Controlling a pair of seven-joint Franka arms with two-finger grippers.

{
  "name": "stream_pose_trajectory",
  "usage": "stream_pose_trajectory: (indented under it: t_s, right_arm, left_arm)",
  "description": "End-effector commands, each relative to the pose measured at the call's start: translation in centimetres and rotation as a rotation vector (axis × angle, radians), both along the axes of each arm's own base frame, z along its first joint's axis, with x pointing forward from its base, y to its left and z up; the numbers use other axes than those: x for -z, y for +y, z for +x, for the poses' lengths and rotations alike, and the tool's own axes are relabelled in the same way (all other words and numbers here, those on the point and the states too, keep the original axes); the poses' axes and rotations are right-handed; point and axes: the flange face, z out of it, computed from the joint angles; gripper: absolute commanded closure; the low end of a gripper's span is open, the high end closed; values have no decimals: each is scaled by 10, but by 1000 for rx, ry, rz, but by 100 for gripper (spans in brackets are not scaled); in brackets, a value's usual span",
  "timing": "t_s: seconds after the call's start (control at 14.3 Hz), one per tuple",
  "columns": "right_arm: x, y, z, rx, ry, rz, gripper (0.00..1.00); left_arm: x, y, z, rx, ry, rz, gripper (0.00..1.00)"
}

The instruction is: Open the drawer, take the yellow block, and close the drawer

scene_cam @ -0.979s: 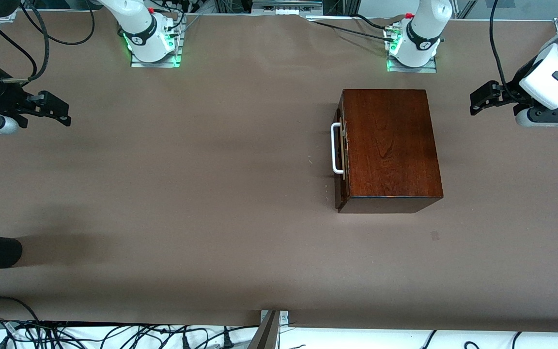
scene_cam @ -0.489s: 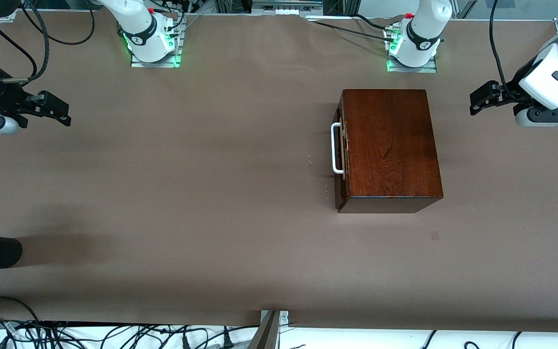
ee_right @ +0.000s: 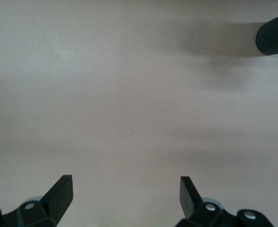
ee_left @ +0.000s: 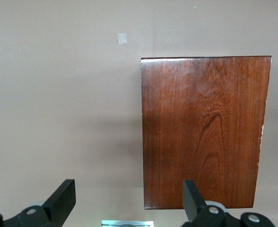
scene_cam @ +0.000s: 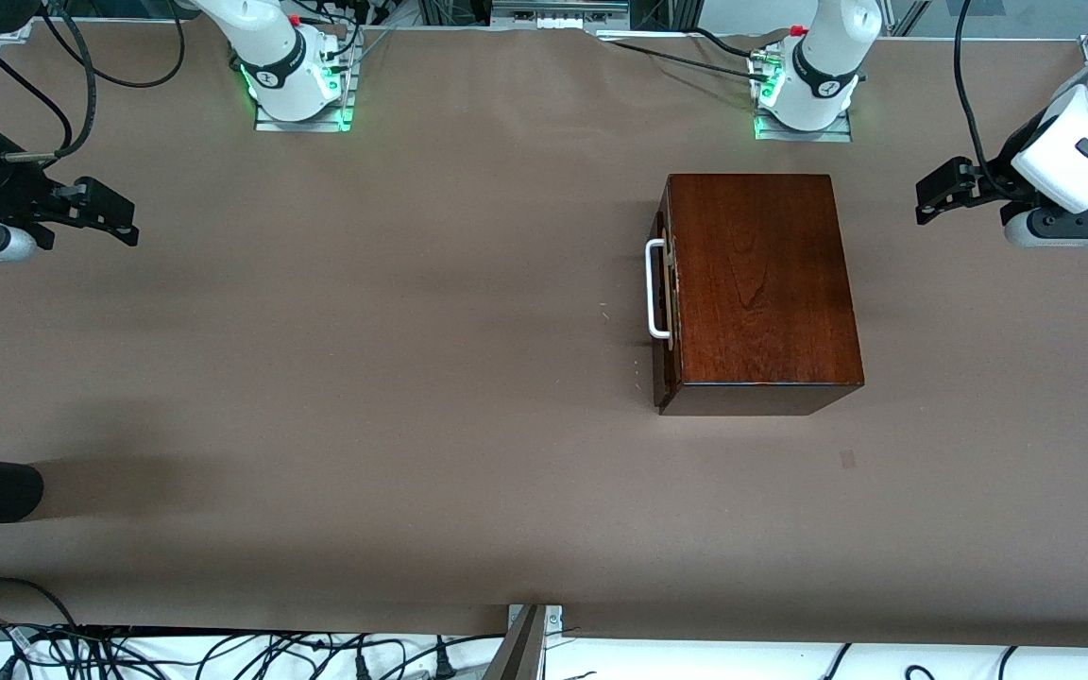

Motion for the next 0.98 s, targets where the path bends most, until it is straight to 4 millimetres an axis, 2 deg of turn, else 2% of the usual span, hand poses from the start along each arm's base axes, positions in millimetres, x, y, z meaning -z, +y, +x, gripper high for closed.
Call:
stream_pose_trajectory:
  t_s: [0.0,0.35,0.91]
  right_arm:
    - [-1,3,-3,8,-6,11,0]
    - [0,3,-3,8,-6,11,0]
    - [1,3,-3,8,-6,11,0]
  left_arm:
    - [-6,-7,-1,15,-12,-9,0]
    - [-7,-1,-3,10,-13,-11,0]
    - [-8,-10,-5,22,-16,-11,0]
